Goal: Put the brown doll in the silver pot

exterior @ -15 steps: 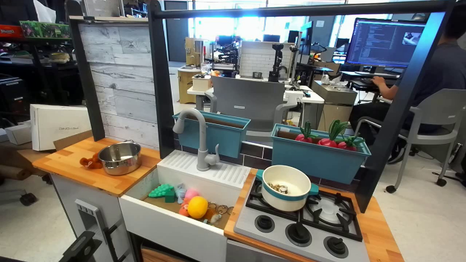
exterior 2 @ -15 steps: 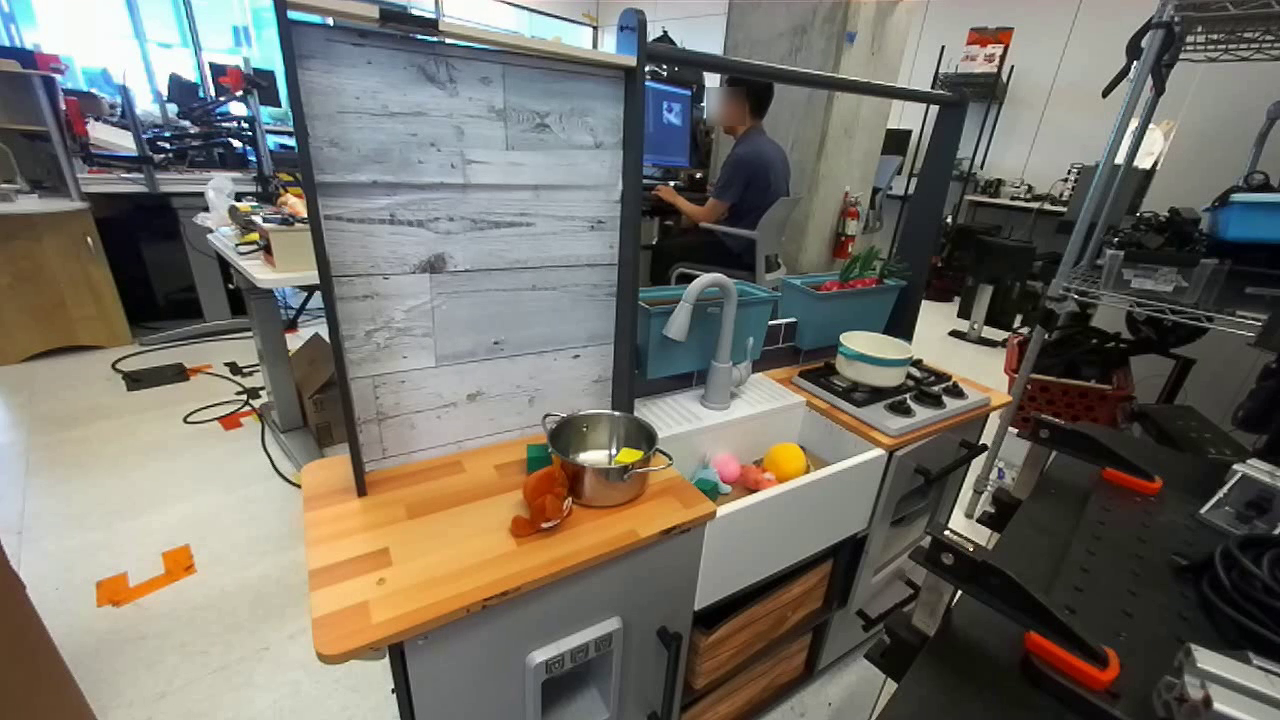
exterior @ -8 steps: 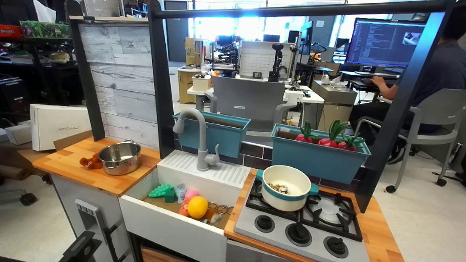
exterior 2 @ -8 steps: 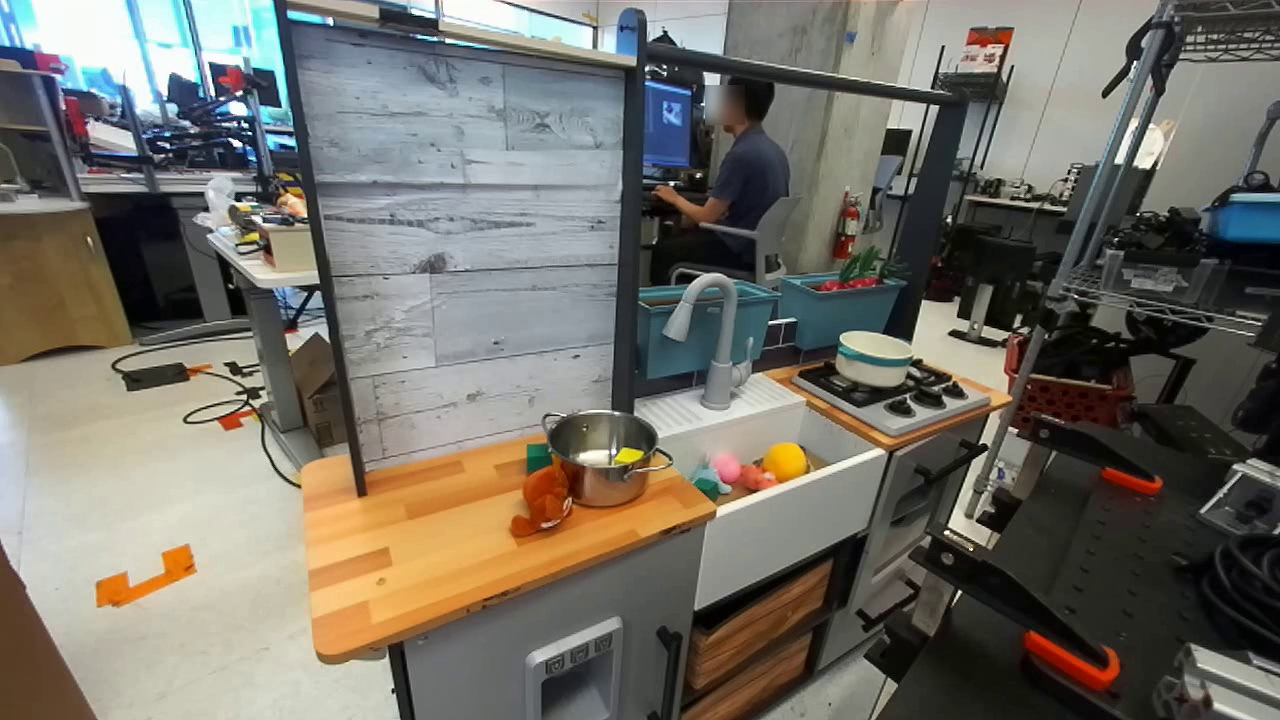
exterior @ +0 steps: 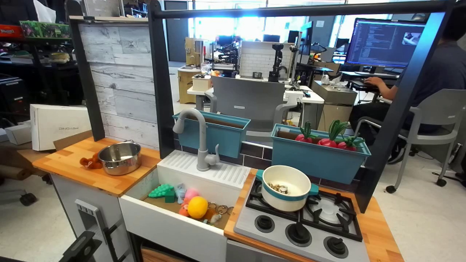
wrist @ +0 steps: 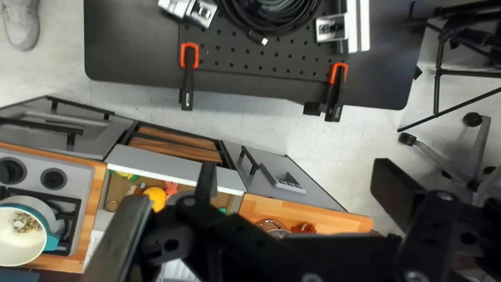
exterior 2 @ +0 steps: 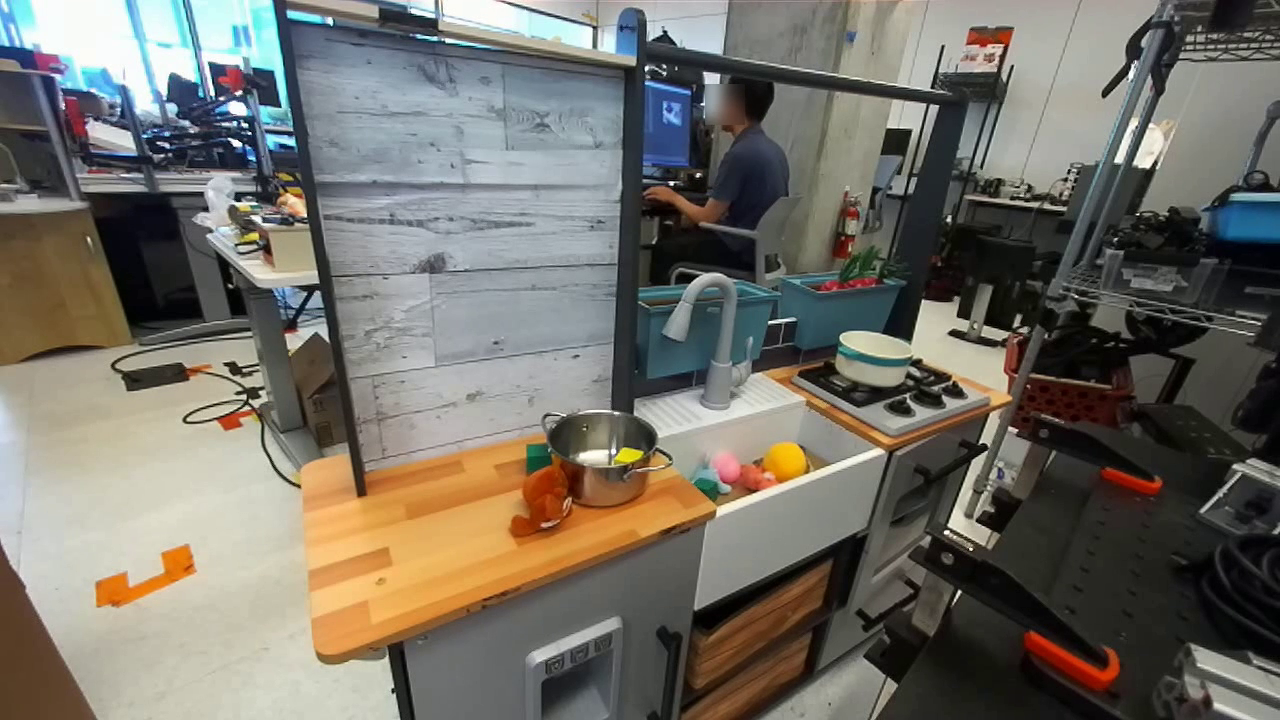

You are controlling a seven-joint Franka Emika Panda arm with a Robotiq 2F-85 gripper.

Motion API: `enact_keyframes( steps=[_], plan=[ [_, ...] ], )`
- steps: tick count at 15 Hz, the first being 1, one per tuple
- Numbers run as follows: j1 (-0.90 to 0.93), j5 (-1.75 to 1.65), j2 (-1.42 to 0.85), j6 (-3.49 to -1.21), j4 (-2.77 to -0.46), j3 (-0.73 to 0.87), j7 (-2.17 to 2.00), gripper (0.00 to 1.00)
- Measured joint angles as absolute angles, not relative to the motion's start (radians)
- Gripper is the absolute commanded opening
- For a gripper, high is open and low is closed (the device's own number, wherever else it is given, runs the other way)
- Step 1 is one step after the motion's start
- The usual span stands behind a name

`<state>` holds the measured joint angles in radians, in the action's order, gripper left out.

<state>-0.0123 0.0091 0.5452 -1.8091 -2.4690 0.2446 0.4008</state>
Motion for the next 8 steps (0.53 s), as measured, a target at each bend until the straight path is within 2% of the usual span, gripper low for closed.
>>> enact_keyframes(
  steps=[5, 8],
  plan=[
    [0.011, 0.130, 0.261, -2.210, -2.519, 0.253, 0.491, 1.00],
    [0.016, 0.176, 0.057, -2.228, -2.470, 0.224, 0.491, 1.00]
  ],
)
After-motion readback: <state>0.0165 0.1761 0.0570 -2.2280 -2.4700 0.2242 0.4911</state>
